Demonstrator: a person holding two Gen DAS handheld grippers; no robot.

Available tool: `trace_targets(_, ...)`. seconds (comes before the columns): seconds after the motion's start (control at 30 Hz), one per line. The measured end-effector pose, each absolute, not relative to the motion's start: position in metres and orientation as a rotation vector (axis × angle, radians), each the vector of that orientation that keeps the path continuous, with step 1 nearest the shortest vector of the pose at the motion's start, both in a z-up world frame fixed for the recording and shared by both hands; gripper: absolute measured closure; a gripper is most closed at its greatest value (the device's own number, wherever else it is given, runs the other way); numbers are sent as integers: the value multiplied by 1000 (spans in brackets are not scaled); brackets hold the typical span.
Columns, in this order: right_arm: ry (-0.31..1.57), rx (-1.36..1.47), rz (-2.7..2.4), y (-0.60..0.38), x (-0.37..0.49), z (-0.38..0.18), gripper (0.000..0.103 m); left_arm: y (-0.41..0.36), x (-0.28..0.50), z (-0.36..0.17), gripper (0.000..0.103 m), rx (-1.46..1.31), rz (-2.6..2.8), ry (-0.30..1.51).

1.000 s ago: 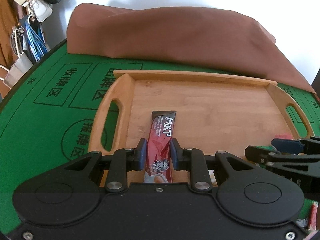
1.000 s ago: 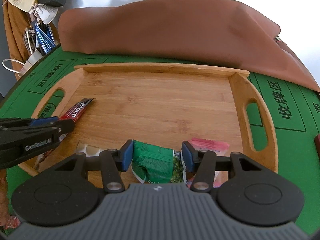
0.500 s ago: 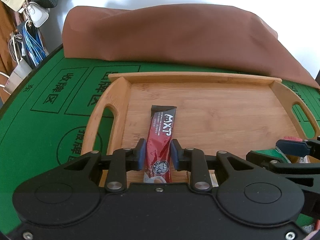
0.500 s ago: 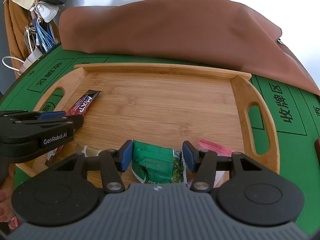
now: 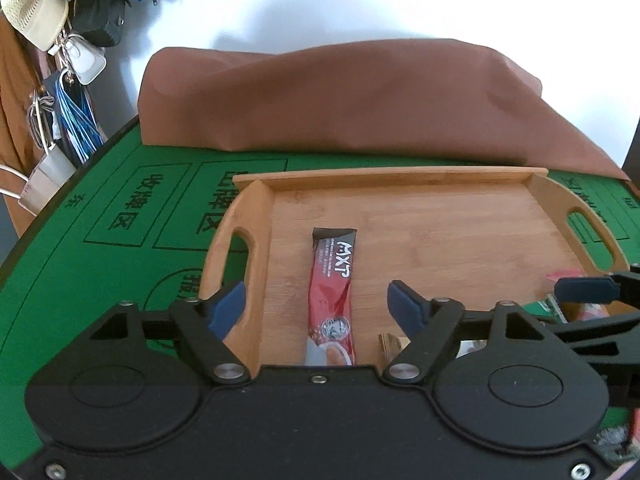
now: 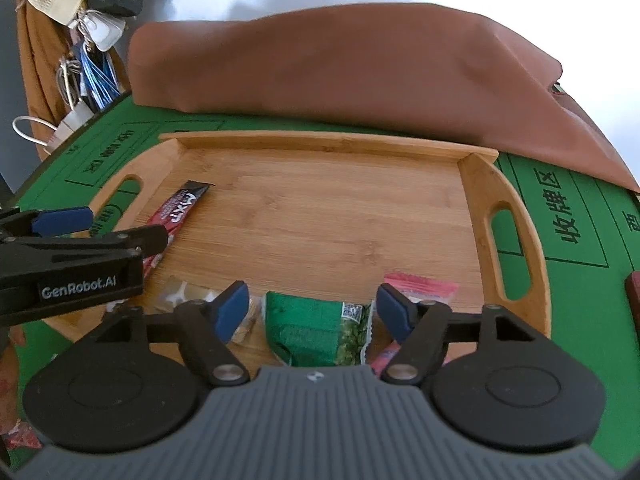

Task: Organize snacks
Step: 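Lift both tools away from the tray toward the snack pile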

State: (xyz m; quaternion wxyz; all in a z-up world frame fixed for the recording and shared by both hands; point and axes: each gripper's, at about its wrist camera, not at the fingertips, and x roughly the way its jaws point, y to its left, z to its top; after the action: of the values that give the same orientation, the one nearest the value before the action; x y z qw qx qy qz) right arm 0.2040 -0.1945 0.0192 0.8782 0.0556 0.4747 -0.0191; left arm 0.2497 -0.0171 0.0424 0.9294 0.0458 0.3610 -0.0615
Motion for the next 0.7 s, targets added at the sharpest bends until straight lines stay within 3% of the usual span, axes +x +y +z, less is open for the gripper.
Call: trace_targets(0.7, 870, 81, 49, -198, 111, 64, 9, 7, 137, 57, 8, 109, -200, 616)
